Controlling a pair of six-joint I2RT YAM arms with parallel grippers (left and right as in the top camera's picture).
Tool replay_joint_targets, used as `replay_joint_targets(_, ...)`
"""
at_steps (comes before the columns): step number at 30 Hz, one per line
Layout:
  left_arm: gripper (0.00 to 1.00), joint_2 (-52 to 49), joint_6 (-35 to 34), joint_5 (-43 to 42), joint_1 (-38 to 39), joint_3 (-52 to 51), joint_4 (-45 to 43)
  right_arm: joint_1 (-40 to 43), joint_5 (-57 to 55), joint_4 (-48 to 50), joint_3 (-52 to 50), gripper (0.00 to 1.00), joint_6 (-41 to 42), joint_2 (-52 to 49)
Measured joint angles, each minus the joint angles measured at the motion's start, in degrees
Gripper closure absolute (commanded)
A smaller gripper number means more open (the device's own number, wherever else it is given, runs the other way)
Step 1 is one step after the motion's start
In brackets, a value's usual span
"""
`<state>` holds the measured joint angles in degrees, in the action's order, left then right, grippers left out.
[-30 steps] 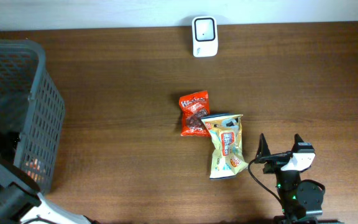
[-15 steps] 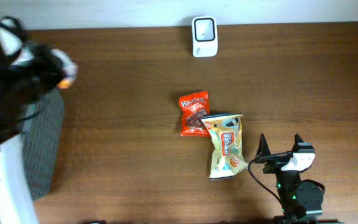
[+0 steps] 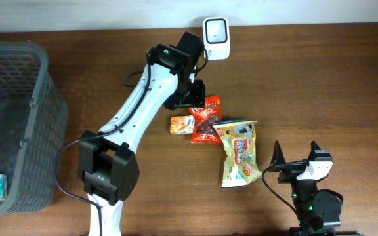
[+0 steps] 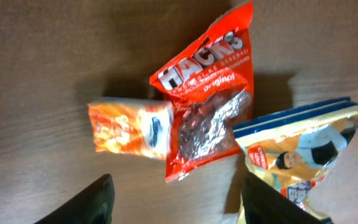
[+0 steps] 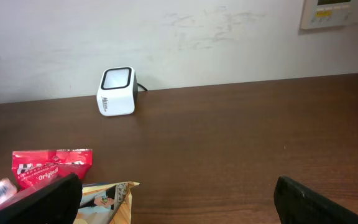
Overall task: Scan the item barcode
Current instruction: 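Place the orange tissue pack left of the red bag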
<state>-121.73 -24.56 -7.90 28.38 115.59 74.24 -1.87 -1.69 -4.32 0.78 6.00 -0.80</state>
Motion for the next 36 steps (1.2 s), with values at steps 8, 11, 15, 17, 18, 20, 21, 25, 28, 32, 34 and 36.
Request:
replay_joint_targets(8,0.01,2.14,4.98,3.89,-18.27,40.46,22.23,0.0,0.0,0.0,0.02,0.02,0.02,0.0)
replay_joint_targets(11,0.01,4.68,5.03,5.22,-35.41,40.76,22.32,0.0,-0.02,0.0,0.02,0.01,0.04,0.0)
replay_joint_targets(15,0.01,6.91,3.91,6.03,-54.55,39.93,22.32,0.0,0.0,0.0,0.02,0.01,0.02,0.0)
replay_joint_targets(17,0.01,7.85,2.51,7.5,-60.96,34.03,22.36,0.0,-0.02,0.0,0.02,0.02,0.02,0.0)
replay_joint_targets(18,0.01,7.93,1.99,8.22,-62.31,29.46,22.47,0.0,0.0,-0.02,0.02,0.02,0.0,0.0)
replay_joint_targets(20,0.01,8.2,-1.62,12.02,-65.88,17.55,21.51,0.0,-0.02,0.0,0.02,0.02,0.04,0.0)
replay_joint_targets(21,0.01,7.89,-2.6,13.38,-67.38,13.81,19.21,0.0,0.0,0.0,0.02,0.02,0.0,0.0)
replay_joint_targets(25,0.0,7.72,-4.31,16.5,-74.27,-3.37,7.72,0.0,0.0,0.0,0.02,0.01,0.02,0.0)
replay_joint_targets(28,0.07,7.74,-4.7,16.92,-75.34,-13.55,1.53,0.0,0.0,0.0,0.02,0.02,0.04,0.0)
replay_joint_targets(32,0.16,7.82,-5.53,20.11,-75.34,-23.61,-5.38,0.0,0.0,0.0,0.02,0.02,0.02,0.0)
replay_joint_targets(34,0.14,7.82,-5.53,23.23,-75.34,-25.92,-7.96,0.0,-0.02,0.0,0.02,0.01,0.0,0.0)
replay_joint_targets(36,0.14,7.85,-5.55,26.23,-75.34,-28.76,-10.25,0.0,0.0,0.0,0.02,0.02,0.02,0.0)
